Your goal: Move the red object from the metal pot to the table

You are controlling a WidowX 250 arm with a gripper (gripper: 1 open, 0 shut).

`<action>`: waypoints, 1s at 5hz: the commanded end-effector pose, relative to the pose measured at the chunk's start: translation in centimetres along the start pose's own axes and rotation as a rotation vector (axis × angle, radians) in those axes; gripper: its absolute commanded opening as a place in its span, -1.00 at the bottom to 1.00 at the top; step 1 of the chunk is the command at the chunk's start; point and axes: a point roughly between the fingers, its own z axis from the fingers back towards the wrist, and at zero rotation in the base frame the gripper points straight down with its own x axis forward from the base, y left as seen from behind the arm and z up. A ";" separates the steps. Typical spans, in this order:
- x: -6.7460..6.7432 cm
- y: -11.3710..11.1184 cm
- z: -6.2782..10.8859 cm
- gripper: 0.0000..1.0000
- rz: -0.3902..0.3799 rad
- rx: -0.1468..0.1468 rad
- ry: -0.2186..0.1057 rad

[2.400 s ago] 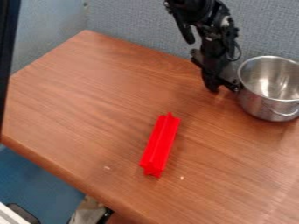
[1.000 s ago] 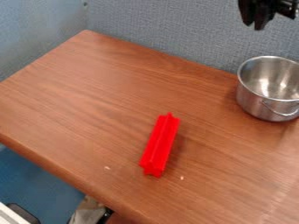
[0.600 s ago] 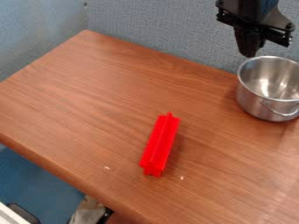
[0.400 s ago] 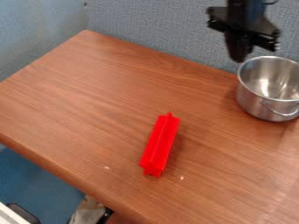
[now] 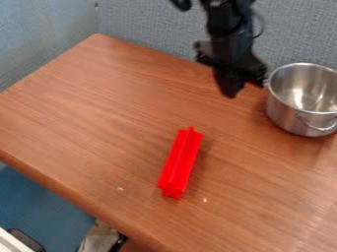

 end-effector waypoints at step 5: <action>-0.3 0.4 7.7 -1.00 0.340 0.150 -0.042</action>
